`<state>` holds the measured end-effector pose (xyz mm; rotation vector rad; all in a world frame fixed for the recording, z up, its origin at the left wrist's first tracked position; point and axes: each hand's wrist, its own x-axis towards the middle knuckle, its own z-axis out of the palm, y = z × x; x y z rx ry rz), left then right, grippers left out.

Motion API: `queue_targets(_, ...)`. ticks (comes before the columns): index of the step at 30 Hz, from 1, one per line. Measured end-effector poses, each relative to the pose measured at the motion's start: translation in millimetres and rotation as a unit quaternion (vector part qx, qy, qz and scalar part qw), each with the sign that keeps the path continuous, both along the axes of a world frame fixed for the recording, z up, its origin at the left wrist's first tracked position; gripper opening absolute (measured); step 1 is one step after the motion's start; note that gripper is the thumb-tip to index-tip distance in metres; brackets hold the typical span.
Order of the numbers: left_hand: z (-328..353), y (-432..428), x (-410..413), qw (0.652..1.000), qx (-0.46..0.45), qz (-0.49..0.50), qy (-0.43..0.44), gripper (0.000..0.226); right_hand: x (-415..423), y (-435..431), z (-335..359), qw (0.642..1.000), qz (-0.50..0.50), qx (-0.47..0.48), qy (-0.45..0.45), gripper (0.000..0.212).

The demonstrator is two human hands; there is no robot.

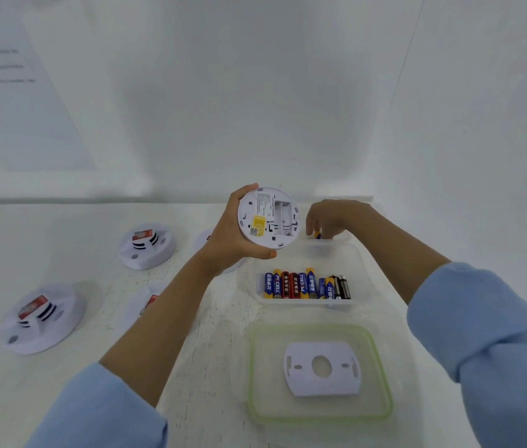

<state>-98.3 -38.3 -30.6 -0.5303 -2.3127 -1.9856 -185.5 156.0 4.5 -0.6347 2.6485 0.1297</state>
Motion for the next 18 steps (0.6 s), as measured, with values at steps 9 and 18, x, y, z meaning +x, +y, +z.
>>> queue_targets(9,0.3,0.9,-0.1,1.0,-0.005,0.002,-0.001,0.101,0.8,10.3,-0.8,0.994,0.017,-0.097,0.054,0.033)
queue_targets(18,7.0,3.3,5.4,1.0,0.006,-0.01,0.002,0.099,39.5,21.8,33.5,0.817,-0.098,-0.561,0.089,0.036)
